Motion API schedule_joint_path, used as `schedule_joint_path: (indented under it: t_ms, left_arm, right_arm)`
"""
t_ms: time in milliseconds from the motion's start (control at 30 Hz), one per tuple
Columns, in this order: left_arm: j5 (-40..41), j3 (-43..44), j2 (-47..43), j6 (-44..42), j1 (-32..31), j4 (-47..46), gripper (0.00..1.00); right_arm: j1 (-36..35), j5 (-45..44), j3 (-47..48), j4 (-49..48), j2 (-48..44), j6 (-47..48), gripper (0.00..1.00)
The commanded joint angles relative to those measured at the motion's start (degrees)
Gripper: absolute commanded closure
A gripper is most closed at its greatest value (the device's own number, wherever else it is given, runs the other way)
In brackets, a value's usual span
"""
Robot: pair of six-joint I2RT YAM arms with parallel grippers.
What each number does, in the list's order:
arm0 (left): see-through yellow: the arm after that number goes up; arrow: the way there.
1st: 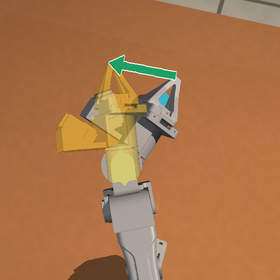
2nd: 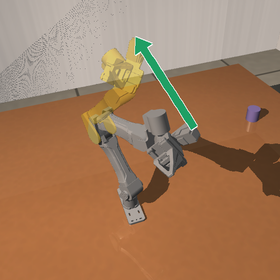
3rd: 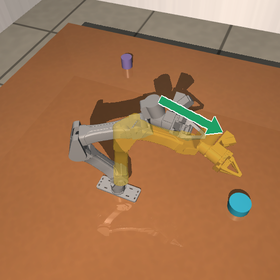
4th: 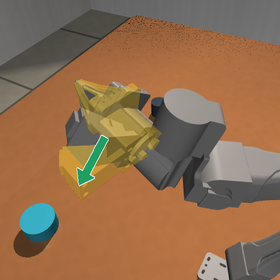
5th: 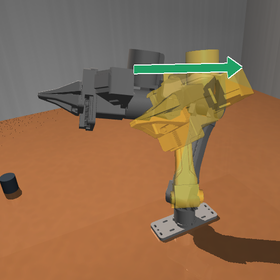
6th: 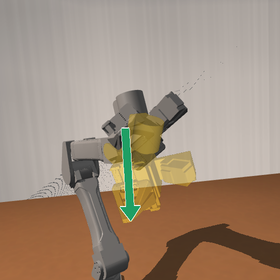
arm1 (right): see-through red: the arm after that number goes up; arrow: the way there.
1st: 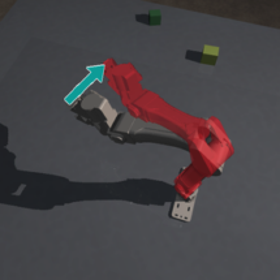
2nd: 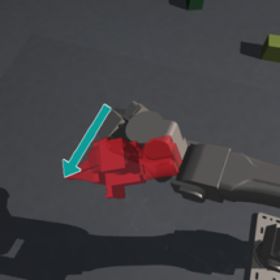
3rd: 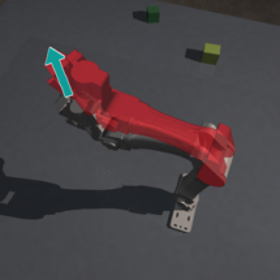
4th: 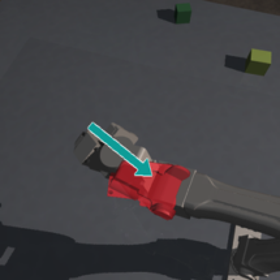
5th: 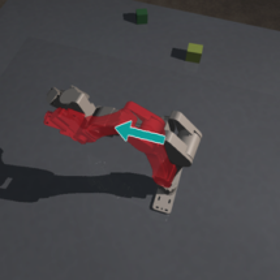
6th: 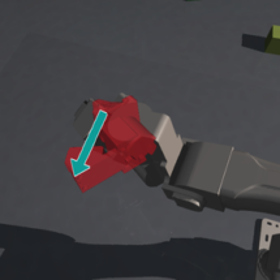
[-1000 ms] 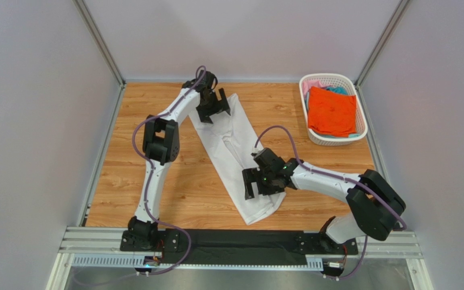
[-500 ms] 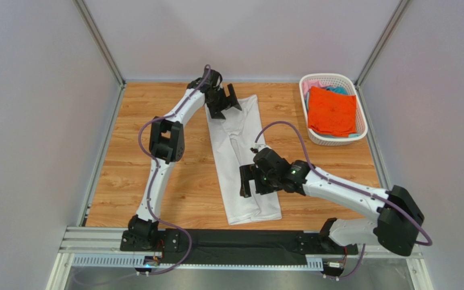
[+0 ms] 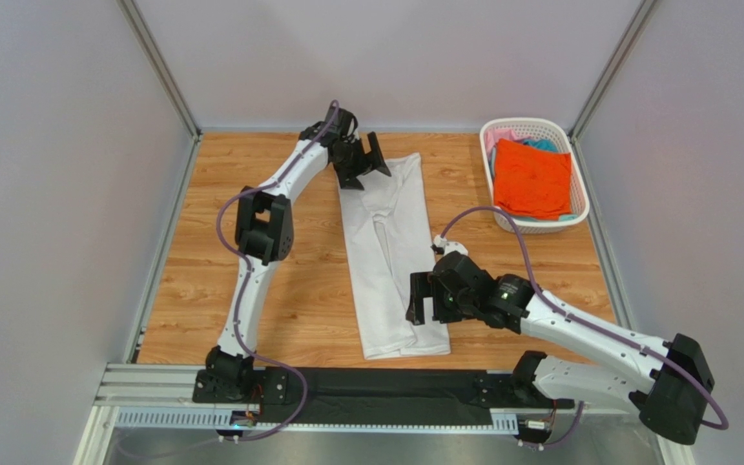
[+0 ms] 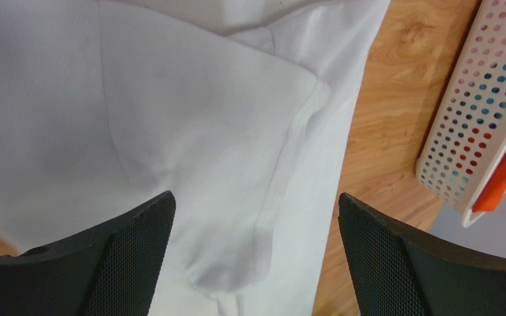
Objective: Fold and stack the t-shirts
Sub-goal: Fold the tshirt
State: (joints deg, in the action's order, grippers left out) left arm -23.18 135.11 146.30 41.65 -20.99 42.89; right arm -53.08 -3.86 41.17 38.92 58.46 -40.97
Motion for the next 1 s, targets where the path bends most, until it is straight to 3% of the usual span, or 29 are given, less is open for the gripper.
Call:
schedule_joint_path:
  t_ms: [0, 133, 267, 333, 367, 567, 767, 967]
  left_arm:
    - [2.43, -3.61, -16.88, -3.50, -1.15, 2.81, 0.00]
    - [7.78, -15.89, -30.08, -6.75, -2.47, 6.14, 0.00]
    - [14.46, -41.59, -45.81, -6.67, -7.37, 4.39, 0.00]
    - [18.07, -50.43, -54.86, -5.44, -10.11, 3.08, 0.00]
    - [18.78, -59.26, -57.85, -4.83, -12.90, 2.29, 0.00]
    - [20.02, -88.38, -80.08, 8.78, -24.77, -0.97, 0.00]
    - [18.79, -97.92, -87.23, 18.38, -34.98, -4.56, 0.02]
    - [16.94, -98.55, -81.46, 21.10, -40.79, -14.23, 0.07]
  right_arm:
    - [0.08, -0.71, -1.70, 1.07, -2.47, -2.09, 0.00]
    - [0.26, -0.10, -3.28, 2.12, -4.57, -3.15, 0.00]
    - [0.61, -0.89, -4.51, 4.15, -7.04, -3.50, 0.00]
    - [0.96, -0.54, -5.39, 4.76, -7.65, -3.76, 0.00]
    - [1.05, -0.28, -5.66, 5.03, -7.66, -3.77, 0.00]
    - [1.84, 0.61, -7.86, 5.56, -8.18, -4.20, 0.00]
    - [2.37, 0.78, -8.82, 5.47, -7.40, -4.73, 0.01]
    - [2.37, 1.31, -10.58, 4.68, -6.78, -5.87, 0.05]
